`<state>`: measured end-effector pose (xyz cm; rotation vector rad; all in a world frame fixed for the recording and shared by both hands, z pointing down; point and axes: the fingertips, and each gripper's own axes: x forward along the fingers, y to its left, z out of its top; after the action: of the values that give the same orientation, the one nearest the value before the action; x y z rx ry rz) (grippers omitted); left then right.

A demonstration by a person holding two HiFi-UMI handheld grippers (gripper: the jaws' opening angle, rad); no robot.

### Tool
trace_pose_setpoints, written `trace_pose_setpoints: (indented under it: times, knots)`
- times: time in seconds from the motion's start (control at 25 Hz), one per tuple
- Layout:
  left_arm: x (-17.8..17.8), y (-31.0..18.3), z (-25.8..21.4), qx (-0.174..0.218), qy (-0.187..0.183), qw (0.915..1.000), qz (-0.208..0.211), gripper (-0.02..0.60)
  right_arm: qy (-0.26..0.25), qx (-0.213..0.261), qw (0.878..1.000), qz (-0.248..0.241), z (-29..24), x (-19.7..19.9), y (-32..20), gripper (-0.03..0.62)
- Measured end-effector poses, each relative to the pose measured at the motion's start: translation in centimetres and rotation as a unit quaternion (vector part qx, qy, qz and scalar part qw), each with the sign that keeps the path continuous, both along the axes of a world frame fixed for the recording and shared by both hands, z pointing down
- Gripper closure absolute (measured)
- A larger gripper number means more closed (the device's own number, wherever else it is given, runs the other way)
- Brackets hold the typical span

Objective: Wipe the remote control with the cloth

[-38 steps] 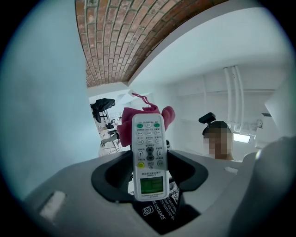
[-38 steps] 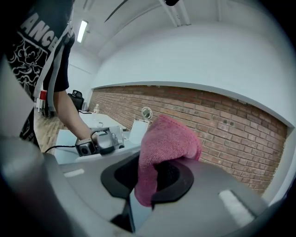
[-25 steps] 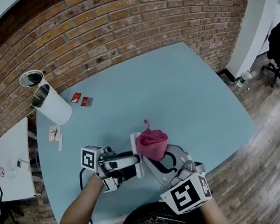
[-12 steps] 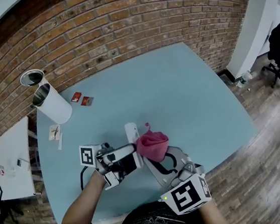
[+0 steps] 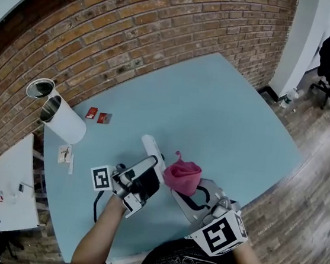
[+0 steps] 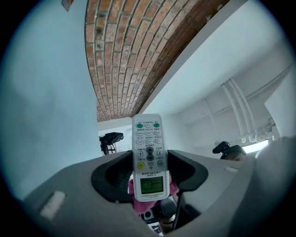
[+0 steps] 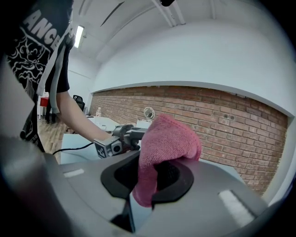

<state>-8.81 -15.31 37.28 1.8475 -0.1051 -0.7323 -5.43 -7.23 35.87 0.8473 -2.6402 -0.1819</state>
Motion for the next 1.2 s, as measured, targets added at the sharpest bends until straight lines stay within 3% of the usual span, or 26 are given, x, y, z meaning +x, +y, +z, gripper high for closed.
trace_pose_setpoints:
  times: [0.24,0.64,1.0,1.2]
  knots:
    - [-1.2,-1.6,-0.6,-0.014,0.007,0.9993,-0.035,0.345,0.012,-0.018,1.0,-0.009,1.8,0.0,0.9,0.531]
    - [-0.4,-1.4,-1.9,-0.004,-0.001,0.9996,-0.027,0.345,0.032,-0.041,0.998,-0.02,4.5,-0.9,1.6,0.531]
    - [-0.3,-1.5,0.9,-0.021,-0.074,0.9964,-0.037,0.345,0.016,-0.024,0.999,-0.024,2.8,-1.2,2.1,0.531]
    - [-0.6,-1.6,3.2,-0.022,-0.162,0.9857,-0.04,0.345,-0.015,-0.013,1.0,-0.019,0.9,-0.5,2.0,0.531]
